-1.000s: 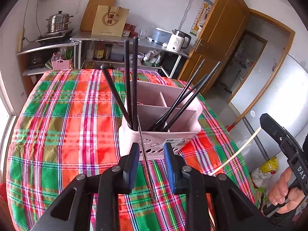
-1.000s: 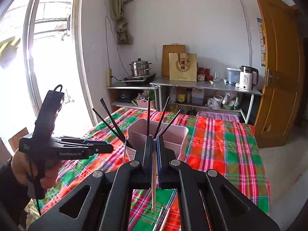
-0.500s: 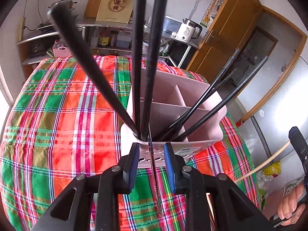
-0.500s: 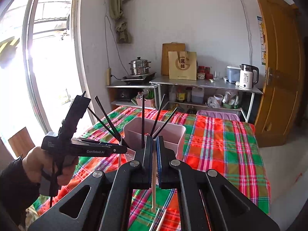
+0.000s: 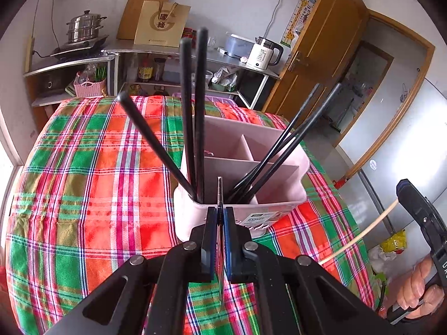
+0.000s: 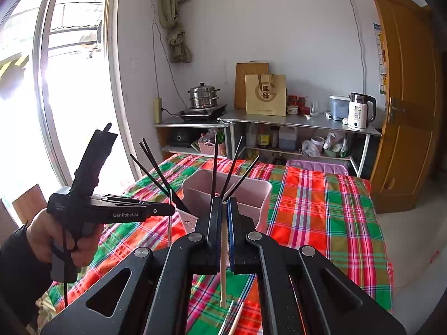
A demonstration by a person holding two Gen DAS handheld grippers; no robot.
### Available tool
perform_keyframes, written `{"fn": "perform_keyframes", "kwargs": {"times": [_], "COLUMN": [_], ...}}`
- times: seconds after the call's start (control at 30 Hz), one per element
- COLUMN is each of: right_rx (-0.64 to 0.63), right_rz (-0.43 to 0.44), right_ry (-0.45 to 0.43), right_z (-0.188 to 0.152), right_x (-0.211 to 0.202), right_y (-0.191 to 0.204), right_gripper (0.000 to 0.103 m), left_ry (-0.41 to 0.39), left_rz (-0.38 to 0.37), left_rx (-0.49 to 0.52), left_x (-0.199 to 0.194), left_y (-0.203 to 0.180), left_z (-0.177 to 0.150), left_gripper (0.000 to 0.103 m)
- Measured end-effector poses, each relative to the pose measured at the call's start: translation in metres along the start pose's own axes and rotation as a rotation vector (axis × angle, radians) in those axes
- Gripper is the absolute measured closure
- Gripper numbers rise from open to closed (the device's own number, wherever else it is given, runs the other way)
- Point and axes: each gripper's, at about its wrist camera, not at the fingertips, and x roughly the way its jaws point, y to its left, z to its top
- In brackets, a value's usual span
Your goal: Organize utensils
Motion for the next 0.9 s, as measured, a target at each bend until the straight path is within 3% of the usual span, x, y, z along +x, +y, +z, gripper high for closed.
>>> {"fn": "perform_keyframes", "kwargs": {"times": [0.47,0.9], "right_rx": [-0.013,0.008], "right_rz": [0.002,0.014], "right_ry": [-0.036,-0.129], "right_z": [0.009,0.043], "right_x": [-0.015,-0.011], "right_y": [0.014,0.022], "right_gripper": [0.100,0.100], "left_ry": [-0.084,-0.227], "left_rz": [0.004,0.018], "left_rx": [0.085,0.150], "left_x": [-0.059,-0.120], "left_y": [-0.024,-0.050], "left_z": [0.001,0.043], "left_gripper": [0.099,0.099]}}
